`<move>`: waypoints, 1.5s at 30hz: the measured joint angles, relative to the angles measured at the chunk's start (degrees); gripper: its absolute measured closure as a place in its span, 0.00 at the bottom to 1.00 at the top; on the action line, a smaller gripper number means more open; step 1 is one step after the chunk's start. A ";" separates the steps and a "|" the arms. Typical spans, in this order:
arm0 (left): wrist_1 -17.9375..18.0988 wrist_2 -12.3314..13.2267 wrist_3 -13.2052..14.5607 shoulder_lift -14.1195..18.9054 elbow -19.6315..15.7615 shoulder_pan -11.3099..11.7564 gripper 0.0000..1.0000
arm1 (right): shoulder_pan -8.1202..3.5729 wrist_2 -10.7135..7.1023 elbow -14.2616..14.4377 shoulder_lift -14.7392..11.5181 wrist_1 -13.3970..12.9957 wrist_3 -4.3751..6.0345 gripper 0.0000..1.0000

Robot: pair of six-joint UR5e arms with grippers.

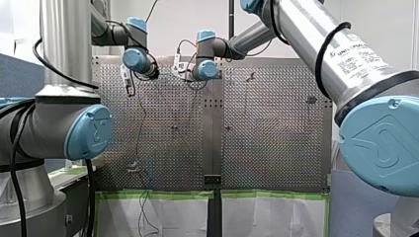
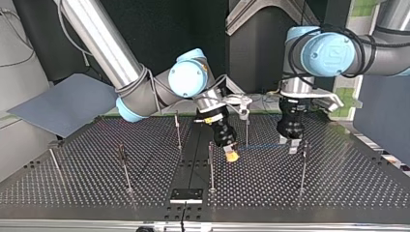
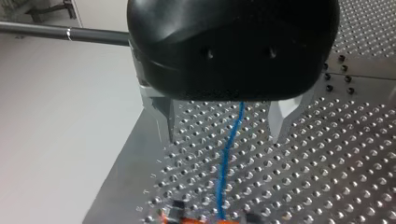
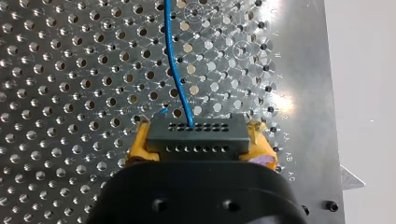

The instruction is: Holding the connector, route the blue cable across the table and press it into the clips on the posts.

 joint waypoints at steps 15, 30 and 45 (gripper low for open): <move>5.12 -1.68 -0.34 -6.17 3.63 -0.32 0.00 | 0.14 0.00 -0.05 0.00 0.38 -0.03 1.00; 6.66 -2.23 -1.15 -7.42 3.90 -0.37 0.82 | 0.16 0.00 -0.05 -0.02 0.71 -0.03 1.00; 5.95 -3.00 -2.50 -7.42 1.76 -1.03 1.00 | 0.25 0.05 0.25 0.02 1.97 -0.29 1.00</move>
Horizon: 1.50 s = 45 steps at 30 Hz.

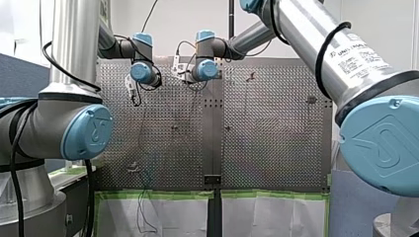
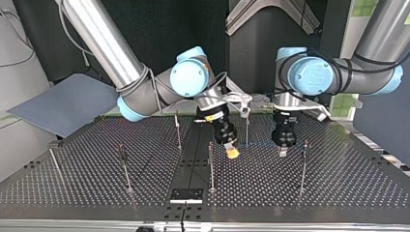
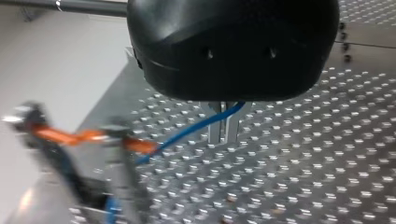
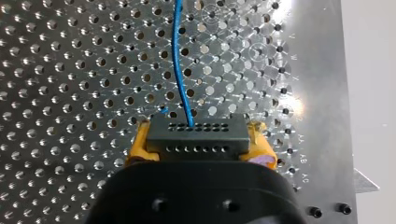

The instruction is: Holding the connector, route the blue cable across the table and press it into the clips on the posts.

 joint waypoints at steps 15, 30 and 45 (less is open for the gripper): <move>4.09 -3.42 -0.51 -1.65 -9.05 -1.93 1.00 | -0.12 0.09 6.22 0.05 0.00 -0.02 1.00; 5.94 -4.78 -0.18 -5.16 -11.86 -3.39 1.00 | -1.10 0.06 12.54 0.04 -0.10 -0.13 1.00; 7.30 -5.22 -0.25 -9.00 -12.11 -3.45 1.00 | -1.13 -0.51 16.02 0.26 -0.34 -1.13 1.00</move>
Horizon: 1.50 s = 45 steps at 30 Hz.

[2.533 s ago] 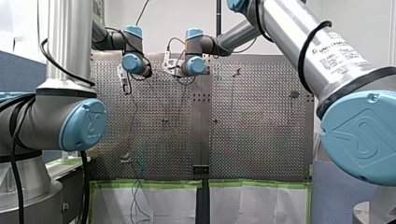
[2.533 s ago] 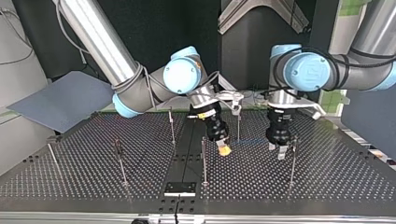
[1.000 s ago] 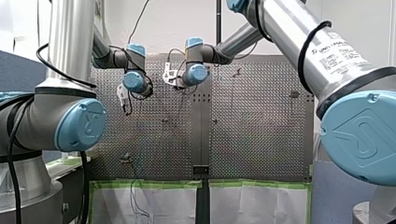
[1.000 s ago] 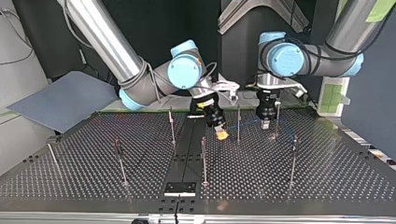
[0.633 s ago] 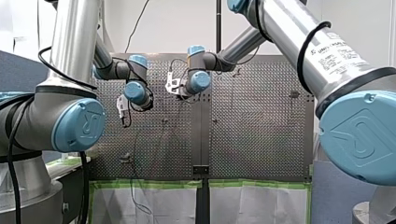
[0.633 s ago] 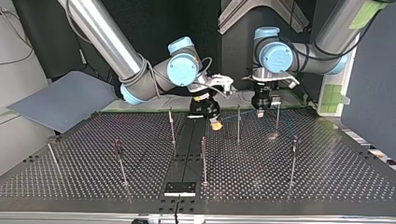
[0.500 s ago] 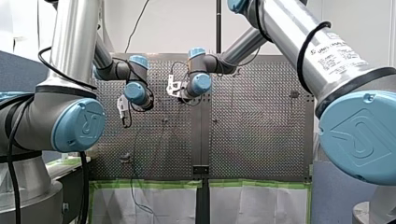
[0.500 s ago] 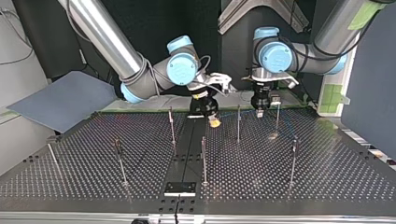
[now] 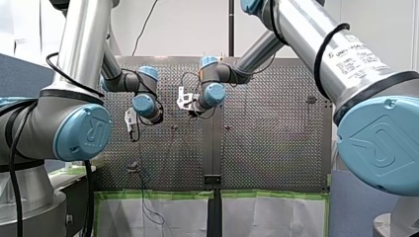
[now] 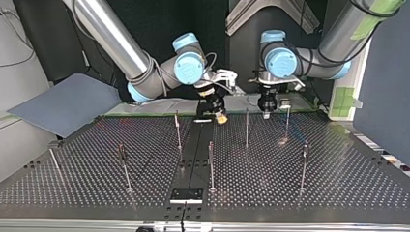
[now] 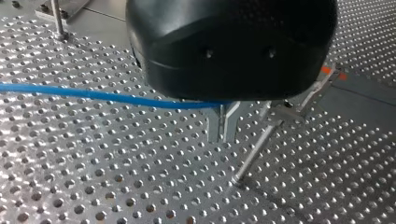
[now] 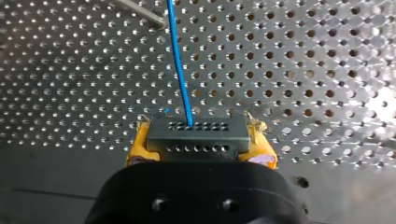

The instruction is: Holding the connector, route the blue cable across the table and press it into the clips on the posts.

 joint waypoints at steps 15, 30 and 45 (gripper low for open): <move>2.24 0.39 -0.40 -3.03 -1.77 -0.28 1.00 | -0.14 -0.53 1.40 3.60 -0.27 -0.01 1.00; 6.05 2.64 -1.73 -6.31 -1.47 0.93 1.00 | -1.75 -1.61 1.28 3.80 -1.07 0.74 1.00; 7.24 4.32 -3.09 -10.29 3.15 2.71 1.00 | -2.96 -3.29 1.26 3.95 -3.47 1.82 1.00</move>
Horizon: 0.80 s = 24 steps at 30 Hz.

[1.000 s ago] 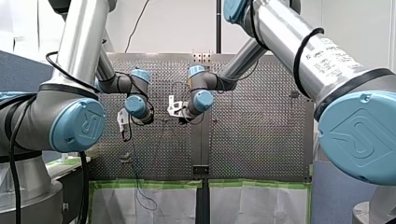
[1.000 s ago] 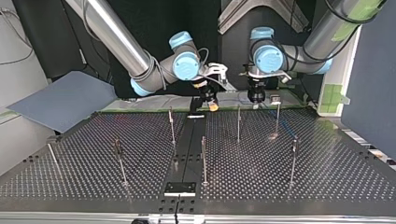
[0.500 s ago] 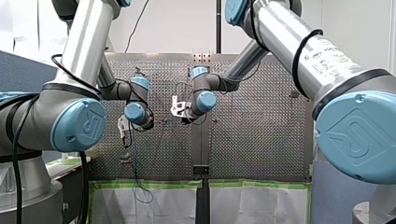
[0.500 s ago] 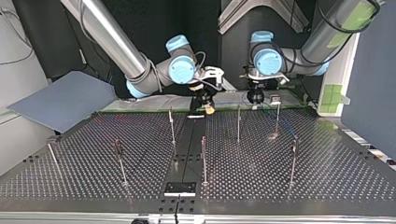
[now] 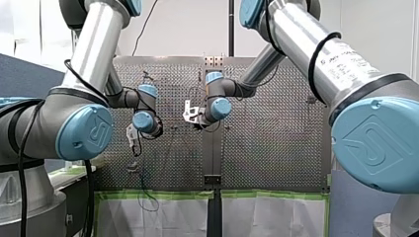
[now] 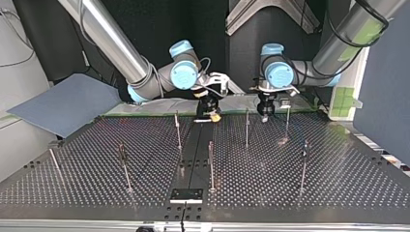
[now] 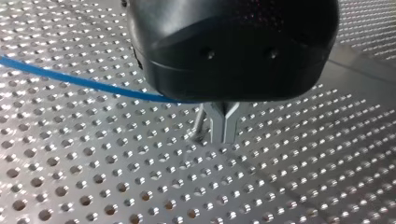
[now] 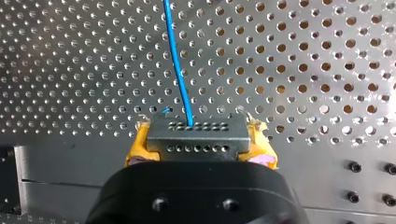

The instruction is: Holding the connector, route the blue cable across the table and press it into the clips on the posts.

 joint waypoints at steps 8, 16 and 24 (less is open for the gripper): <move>0.50 2.86 -0.72 -2.31 2.39 0.82 1.00 | -1.17 -0.10 0.02 0.05 -0.37 0.72 1.00; 0.28 3.38 -1.95 -4.56 6.17 1.68 1.00 | -2.64 -0.12 0.01 0.26 -0.54 0.80 1.00; -0.05 3.49 -2.16 -4.63 8.20 2.95 1.00 | -4.13 -0.19 0.00 0.42 -1.81 0.94 1.00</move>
